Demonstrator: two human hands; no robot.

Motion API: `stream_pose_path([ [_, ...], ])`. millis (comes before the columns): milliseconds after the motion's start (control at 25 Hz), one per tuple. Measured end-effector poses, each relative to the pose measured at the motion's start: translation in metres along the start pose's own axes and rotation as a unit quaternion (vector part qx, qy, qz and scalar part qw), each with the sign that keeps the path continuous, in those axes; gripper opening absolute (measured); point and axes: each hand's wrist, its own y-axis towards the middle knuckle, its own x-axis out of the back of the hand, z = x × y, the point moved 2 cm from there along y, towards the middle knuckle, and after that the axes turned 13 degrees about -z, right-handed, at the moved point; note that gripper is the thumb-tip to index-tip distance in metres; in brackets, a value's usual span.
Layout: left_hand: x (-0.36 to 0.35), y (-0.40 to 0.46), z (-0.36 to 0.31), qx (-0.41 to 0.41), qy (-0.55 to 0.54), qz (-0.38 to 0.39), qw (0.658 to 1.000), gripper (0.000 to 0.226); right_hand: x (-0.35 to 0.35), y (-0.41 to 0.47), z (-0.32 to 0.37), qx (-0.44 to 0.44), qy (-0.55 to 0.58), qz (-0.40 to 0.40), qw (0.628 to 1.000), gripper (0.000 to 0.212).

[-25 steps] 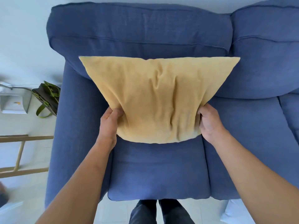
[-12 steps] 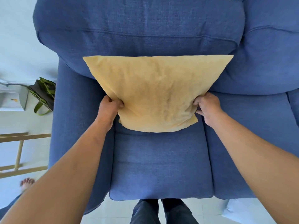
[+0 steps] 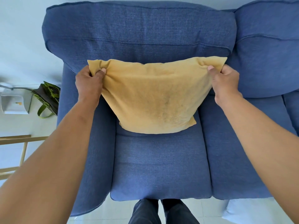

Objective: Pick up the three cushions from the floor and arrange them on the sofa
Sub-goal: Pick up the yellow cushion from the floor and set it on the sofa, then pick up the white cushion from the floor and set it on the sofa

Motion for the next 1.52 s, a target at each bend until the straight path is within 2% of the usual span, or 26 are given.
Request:
stream_pose_path([
  [80,0.005,-0.001,0.007,-0.009,0.009,-0.011,1.0,0.016,0.006,0.005,-0.006,0.017,-0.026,-0.02,0.999,0.013],
  [200,0.006,-0.002,0.016,0.03,0.017,0.017,0.999,0.014,0.007,0.006,-0.023,-0.017,-0.058,0.003,0.998,0.013],
  [280,0.007,0.0,0.014,0.042,0.028,0.007,0.999,0.03,0.009,0.004,-0.021,-0.03,-0.049,-0.005,0.998,0.01],
  [400,0.017,-0.01,0.006,0.046,0.062,-0.05,0.996,0.056,0.024,-0.003,-0.01,-0.041,-0.044,-0.022,0.998,0.005],
  [480,0.03,-0.037,0.002,0.045,0.076,-0.068,0.994,0.059,0.045,-0.019,-0.004,-0.043,-0.047,-0.02,0.998,0.007],
  [560,0.036,-0.079,-0.002,0.054,0.09,-0.036,0.994,0.044,0.072,-0.038,-0.004,-0.039,-0.052,-0.018,0.998,0.008],
  [640,0.034,-0.119,0.004,0.042,0.103,0.028,0.993,0.033,0.097,-0.059,-0.005,-0.027,-0.064,-0.015,0.997,0.016],
  [840,0.005,-0.217,0.018,-0.026,0.149,0.199,0.968,0.032,0.178,-0.119,-0.023,0.021,-0.168,-0.04,0.985,0.047],
  [960,-0.011,-0.269,0.007,-0.126,0.158,0.312,0.928,0.039,0.221,-0.152,-0.043,0.001,-0.205,-0.035,0.978,0.054],
  [1080,-0.028,-0.313,-0.015,-0.242,0.179,0.39,0.87,0.048,0.26,-0.182,-0.061,0.009,-0.238,-0.048,0.97,0.063],
  [1160,-0.038,-0.352,-0.033,-0.308,0.179,0.436,0.827,0.053,0.294,-0.202,-0.081,0.009,-0.247,-0.084,0.965,0.065],
  [1360,-0.066,-0.451,-0.04,-0.408,0.18,0.506,0.738,0.061,0.378,-0.238,-0.139,-0.028,-0.274,-0.157,0.949,0.069],
  [1520,-0.085,-0.543,-0.023,-0.479,0.228,0.55,0.645,0.069,0.453,-0.264,-0.193,-0.077,-0.298,-0.211,0.928,0.071],
])
